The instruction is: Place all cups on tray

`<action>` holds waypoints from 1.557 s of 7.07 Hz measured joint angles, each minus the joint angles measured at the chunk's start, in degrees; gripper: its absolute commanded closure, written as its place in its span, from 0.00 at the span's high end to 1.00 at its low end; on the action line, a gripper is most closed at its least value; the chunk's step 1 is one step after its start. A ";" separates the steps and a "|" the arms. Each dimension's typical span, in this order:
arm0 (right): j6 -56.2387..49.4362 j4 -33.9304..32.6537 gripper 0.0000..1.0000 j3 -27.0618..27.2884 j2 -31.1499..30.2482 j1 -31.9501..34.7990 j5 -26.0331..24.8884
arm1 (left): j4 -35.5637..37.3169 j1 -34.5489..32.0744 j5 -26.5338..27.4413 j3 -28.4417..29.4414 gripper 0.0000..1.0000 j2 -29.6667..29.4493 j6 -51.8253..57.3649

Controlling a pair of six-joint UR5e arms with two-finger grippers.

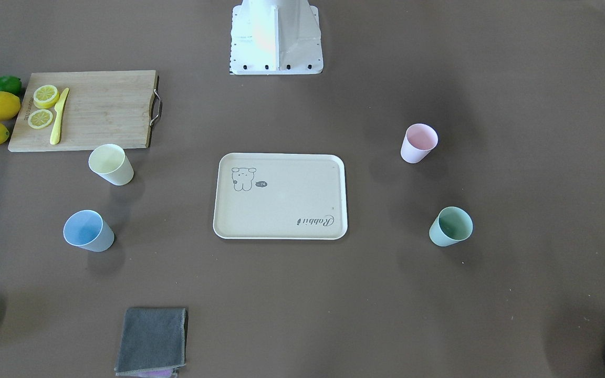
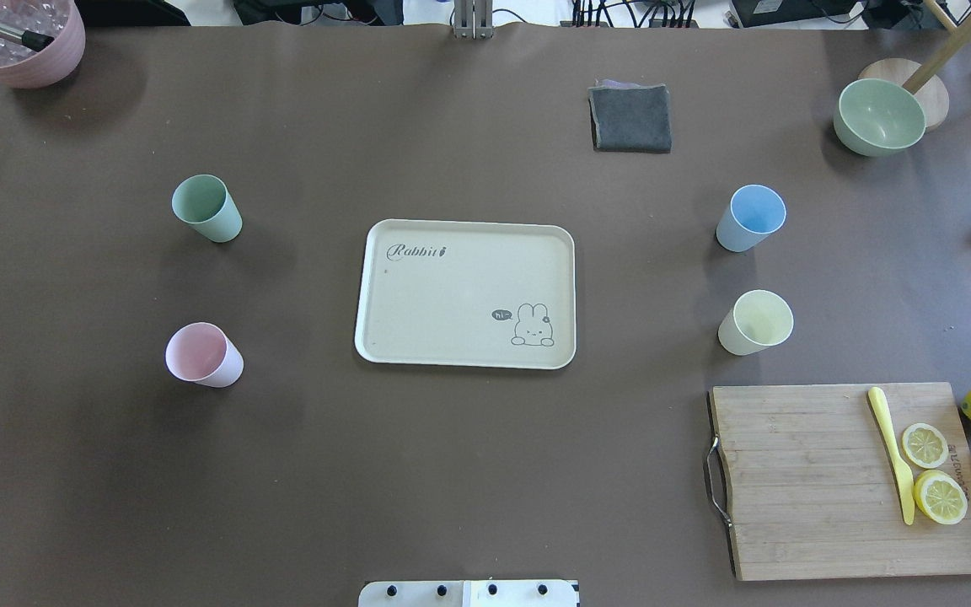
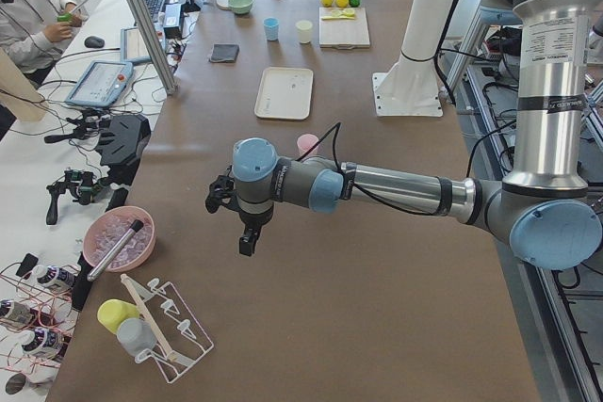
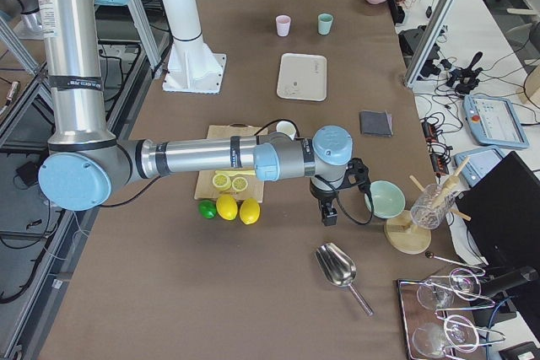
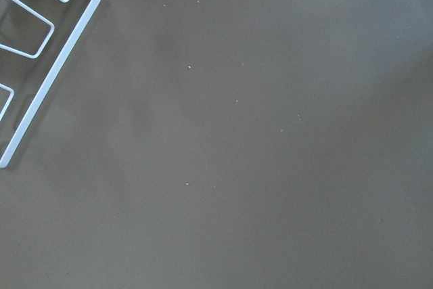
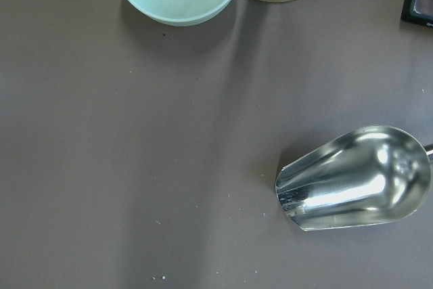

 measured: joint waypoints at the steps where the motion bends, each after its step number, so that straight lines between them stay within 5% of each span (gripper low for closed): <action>1: -0.08 -0.01 1.00 0.09 -0.16 0.03 -0.11 | 1.18 -0.71 0.07 -0.55 0.98 -0.19 0.12; 11: 1.14 0.64 1.00 4.01 -5.24 0.21 4.47 | 0.12 -0.51 -0.47 -2.03 0.98 2.32 -1.47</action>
